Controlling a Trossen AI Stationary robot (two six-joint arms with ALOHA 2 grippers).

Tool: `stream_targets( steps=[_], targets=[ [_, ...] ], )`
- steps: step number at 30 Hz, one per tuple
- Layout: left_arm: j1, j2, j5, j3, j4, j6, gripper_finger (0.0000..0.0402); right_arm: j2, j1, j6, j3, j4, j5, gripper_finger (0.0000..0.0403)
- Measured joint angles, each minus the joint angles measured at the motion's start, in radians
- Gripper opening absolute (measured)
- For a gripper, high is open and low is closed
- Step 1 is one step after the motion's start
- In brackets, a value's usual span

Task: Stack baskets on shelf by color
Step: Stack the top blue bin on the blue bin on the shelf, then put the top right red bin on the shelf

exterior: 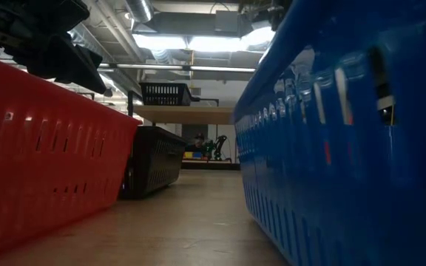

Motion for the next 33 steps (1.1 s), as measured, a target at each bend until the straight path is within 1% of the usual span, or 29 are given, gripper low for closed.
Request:
stream_targets(
  steps=[3,8,11,14,17,19,23,27,29,33],
  targets=[
    [0.000,0.000,0.000,0.000,0.000,0.000,0.0000,-0.003,0.017,0.032,0.055,-0.031,-0.007,0.0077],
    [0.000,0.000,0.000,0.000,0.000,-0.002,0.0000,-0.003,0.051,0.103,0.134,-0.081,-0.053,0.0077],
    [0.000,0.000,0.000,0.000,0.000,-0.008,0.0000,-0.003,0.077,0.243,0.175,-0.117,-0.062,0.0077],
    [0.000,0.000,0.006,0.000,0.000,-0.025,0.0000,-0.003,0.106,0.356,0.206,-0.178,-0.142,0.0077],
    [0.000,0.000,0.013,0.000,0.000,-0.026,0.0000,-0.003,0.144,0.427,0.208,-0.235,-0.229,0.0077],
    [0.000,0.000,0.012,0.000,0.000,-0.026,0.0000,-0.003,0.176,0.452,0.207,-0.273,-0.264,0.0077],
    [0.000,0.000,0.012,0.000,0.000,-0.026,0.0000,-0.003,0.267,0.537,0.207,-0.302,-0.254,0.0077],
    [0.000,0.000,0.012,0.000,0.000,-0.026,0.0000,-0.001,0.403,0.590,0.207,-0.301,-0.251,0.0077],
    [0.000,0.000,0.012,0.000,0.000,-0.028,0.0000,0.001,0.482,0.626,0.207,-0.301,-0.207,0.0077],
    [0.000,0.000,0.014,0.000,0.000,-0.051,0.0000,0.001,0.650,0.724,0.206,-0.301,-0.059,0.0077]
  ],
)
